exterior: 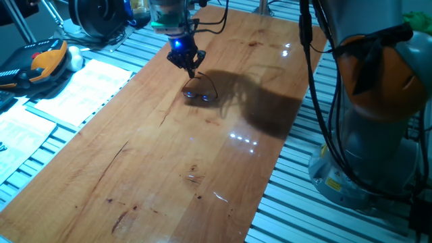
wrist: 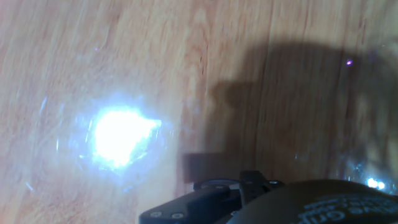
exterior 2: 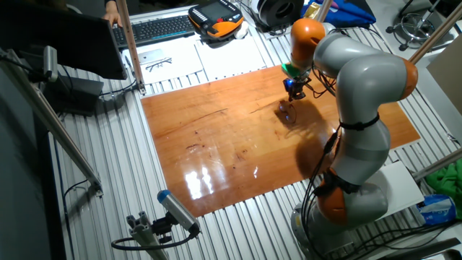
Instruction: Unfold the leg of the glasses (with one hand)
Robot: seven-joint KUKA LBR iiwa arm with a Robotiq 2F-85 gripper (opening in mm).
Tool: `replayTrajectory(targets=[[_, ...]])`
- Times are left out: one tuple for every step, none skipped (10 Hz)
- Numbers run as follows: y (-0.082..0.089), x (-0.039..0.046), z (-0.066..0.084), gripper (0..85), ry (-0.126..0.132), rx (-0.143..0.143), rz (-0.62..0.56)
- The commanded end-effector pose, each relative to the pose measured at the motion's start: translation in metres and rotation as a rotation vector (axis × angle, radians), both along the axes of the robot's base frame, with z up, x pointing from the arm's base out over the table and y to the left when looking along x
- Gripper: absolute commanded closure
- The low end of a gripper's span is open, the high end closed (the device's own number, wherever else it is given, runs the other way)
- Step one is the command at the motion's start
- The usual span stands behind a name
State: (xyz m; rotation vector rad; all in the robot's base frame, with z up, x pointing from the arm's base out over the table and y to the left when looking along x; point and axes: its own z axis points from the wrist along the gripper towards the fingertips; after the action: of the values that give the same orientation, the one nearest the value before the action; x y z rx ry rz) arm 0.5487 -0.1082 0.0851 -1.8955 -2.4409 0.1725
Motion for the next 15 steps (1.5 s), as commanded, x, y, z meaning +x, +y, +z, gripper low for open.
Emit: replayTrajectory(targets=[[0.003,-0.0002,0.000,85.0,-0.001,-0.005,-0.004],[0.011,-0.0012,0.002,85.0,-0.002,-0.014,-0.018],[0.017,-0.0020,0.004,85.0,0.000,-0.021,-0.026],[0.023,-0.0025,0.007,85.0,0.000,-0.024,-0.033],[0.028,-0.0029,0.009,85.0,0.000,-0.029,-0.043],[0.034,-0.0039,0.011,85.0,-0.002,-0.032,-0.053],[0.039,-0.0052,0.012,85.0,-0.007,-0.034,-0.061],[0.043,-0.0066,0.011,85.0,-0.011,-0.035,-0.068],[0.045,-0.0076,0.009,85.0,-0.016,-0.038,-0.071],[0.045,-0.0076,0.009,85.0,-0.022,-0.043,-0.073],[0.041,-0.0079,0.014,85.0,-0.041,-0.041,-0.076],[0.037,-0.0074,0.018,85.0,-0.053,-0.033,-0.076],[0.034,-0.0058,0.019,85.0,-0.066,-0.041,-0.075],[0.029,-0.0042,0.020,85.0,-0.074,-0.052,-0.081],[0.022,-0.0024,0.024,85.0,-0.072,-0.042,-0.083]])
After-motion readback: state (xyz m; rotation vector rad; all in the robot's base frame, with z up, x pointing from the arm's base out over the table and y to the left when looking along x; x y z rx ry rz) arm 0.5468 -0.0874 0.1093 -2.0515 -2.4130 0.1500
